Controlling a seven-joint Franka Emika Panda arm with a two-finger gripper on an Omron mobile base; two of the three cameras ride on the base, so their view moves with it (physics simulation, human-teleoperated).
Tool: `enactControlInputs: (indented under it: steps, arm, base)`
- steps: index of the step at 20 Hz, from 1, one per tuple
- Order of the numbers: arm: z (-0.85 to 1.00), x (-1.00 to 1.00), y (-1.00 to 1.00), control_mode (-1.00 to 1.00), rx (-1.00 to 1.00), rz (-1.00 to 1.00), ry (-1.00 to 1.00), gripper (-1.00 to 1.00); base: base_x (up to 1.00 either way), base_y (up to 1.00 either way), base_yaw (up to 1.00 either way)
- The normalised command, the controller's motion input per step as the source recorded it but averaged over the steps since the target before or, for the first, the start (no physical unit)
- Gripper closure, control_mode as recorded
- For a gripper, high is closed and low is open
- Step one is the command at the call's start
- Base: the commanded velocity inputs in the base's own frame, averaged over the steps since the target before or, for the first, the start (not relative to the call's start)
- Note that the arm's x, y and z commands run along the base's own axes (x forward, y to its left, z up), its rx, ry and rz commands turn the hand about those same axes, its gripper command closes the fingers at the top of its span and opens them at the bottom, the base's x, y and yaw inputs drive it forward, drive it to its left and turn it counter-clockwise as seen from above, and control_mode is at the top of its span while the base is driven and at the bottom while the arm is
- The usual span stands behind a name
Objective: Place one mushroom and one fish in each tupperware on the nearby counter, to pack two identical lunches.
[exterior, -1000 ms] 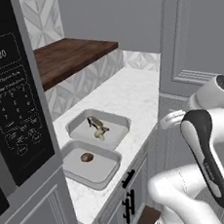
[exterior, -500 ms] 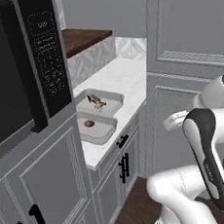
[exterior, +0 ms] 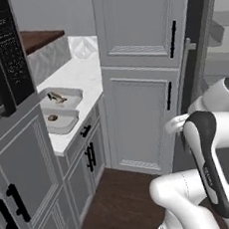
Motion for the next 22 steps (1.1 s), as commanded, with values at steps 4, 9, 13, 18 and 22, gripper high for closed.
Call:
enactControlInputs:
  steps: [4,9,13,18,22]
  arm:
    - [0.00,0.00,0.00,1.00,0.00,0.00,0.00,-1.00]
    - [0.00,0.00,0.00,1.00,0.00,0.00,0.00,-1.00]
    - [0.00,0.00,0.00,1.00,0.00,0.00,0.00,-1.00]
    - [0.00,0.00,0.00,1.00,0.00,0.00,0.00,-1.00]
    - [0.00,0.00,0.00,1.00,0.00,0.00,0.00,-1.00]
  base:
    - [-0.18,-0.51,-0.48]
    - [-0.01,-0.67,-0.46]
    - [0.00,-0.79,-0.44]
    - [0.07,-0.68,-0.40]
    - [0.53,-0.27,-0.31]
